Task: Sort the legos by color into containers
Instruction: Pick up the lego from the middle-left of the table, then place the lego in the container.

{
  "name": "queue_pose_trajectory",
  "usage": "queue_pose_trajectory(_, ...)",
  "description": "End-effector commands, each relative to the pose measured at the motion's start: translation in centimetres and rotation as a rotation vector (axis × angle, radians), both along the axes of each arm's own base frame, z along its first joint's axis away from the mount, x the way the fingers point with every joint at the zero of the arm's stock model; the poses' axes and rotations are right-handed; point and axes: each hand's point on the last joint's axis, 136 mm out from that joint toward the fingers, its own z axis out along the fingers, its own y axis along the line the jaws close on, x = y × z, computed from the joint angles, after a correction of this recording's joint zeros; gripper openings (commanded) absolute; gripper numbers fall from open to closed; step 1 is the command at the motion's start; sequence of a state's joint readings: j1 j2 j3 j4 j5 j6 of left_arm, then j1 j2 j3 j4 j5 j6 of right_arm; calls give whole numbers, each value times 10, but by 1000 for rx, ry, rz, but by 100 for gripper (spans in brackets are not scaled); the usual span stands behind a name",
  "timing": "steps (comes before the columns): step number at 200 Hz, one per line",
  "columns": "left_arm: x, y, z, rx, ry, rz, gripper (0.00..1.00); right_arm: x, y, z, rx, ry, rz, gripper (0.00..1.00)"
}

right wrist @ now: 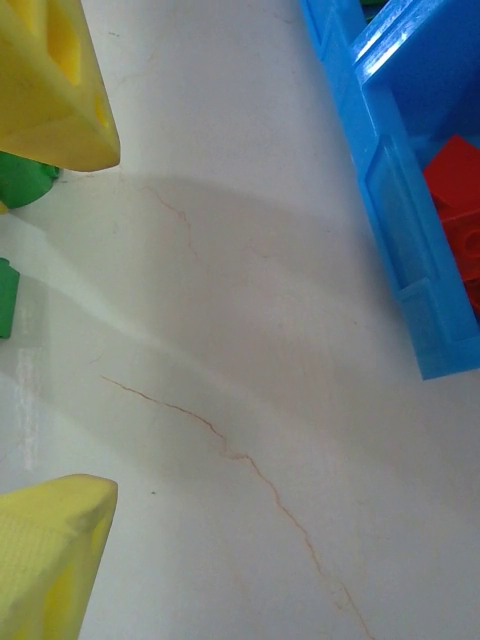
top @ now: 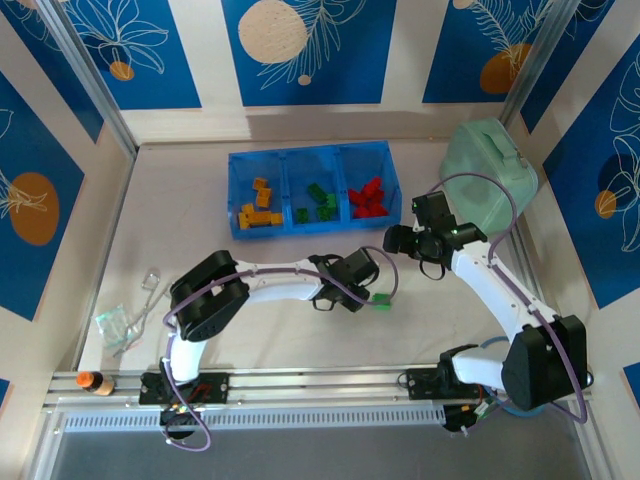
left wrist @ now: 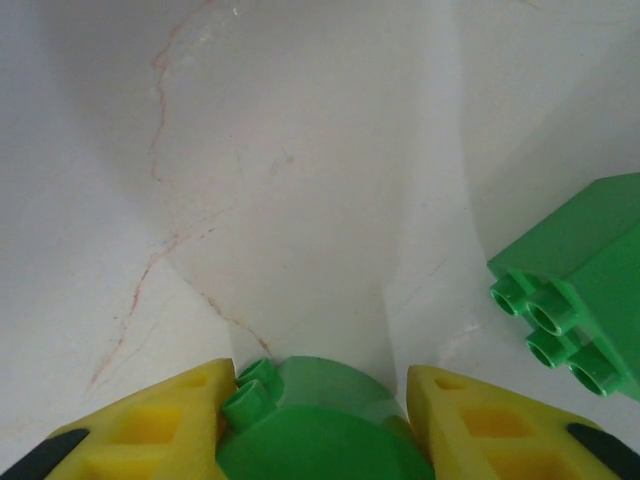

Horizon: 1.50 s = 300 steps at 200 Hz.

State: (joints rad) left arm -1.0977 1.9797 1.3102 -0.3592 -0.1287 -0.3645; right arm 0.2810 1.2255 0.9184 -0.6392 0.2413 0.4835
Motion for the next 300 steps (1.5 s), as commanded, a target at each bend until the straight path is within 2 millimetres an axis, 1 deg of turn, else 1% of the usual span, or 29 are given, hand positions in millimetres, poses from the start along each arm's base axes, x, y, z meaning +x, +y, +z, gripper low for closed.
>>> queue_pose_trajectory(1,5,4,14,-10,-15,18,35,-7,4,-4,32,17,14,80)
queue_pose_trajectory(20,13,8,29,-48,-33,40,33,-9,4,-5,35,18,12,80)
queue_pose_trajectory(45,32,19,61,-115,-74,81,32,-11,4,-6,38,17,15,80)
queue_pose_trajectory(65,54,35,85,-154,-112,127,31,-14,5,-8,45,25,17,80)
queue_pose_trajectory(80,74,50,97,-163,-132,163,31,-16,6,-11,51,29,15,80)
queue_pose_trajectory(105,107,74,112,-162,-157,228,30,-20,8,-16,58,40,20,79)
queue_pose_trajectory(124,134,93,119,-163,-157,290,30,-21,10,-17,59,43,25,79)
queue_pose_trajectory(137,151,100,123,-159,-162,314,30,-23,12,-17,60,44,27,79)
queue_pose_trajectory(168,187,107,127,-120,-186,341,31,-25,17,-16,66,49,45,79)
queue_pose_trajectory(200,219,113,119,-98,-169,379,31,-34,25,-21,60,81,77,80)
queue_pose_trajectory(212,230,113,119,-100,-172,389,33,-40,28,-25,46,96,88,80)
queue_pose_trajectory(239,246,115,115,-83,-165,404,38,-52,34,-34,24,126,105,81)
queue_pose_trajectory(245,247,116,114,-75,-161,406,41,-55,34,-36,20,131,107,81)
queue_pose_trajectory(254,249,116,116,-71,-164,410,50,-58,36,-38,18,141,110,82)
queue_pose_trajectory(263,249,116,118,-72,-166,410,59,-60,38,-40,18,144,116,82)
queue_pose_trajectory(274,247,116,123,-87,-168,410,66,-64,40,-43,13,153,123,83)
queue_pose_trajectory(281,244,114,127,-101,-167,406,69,-66,42,-44,9,158,127,83)
queue_pose_trajectory(300,236,112,142,-149,-170,397,71,-71,44,-49,5,177,134,83)
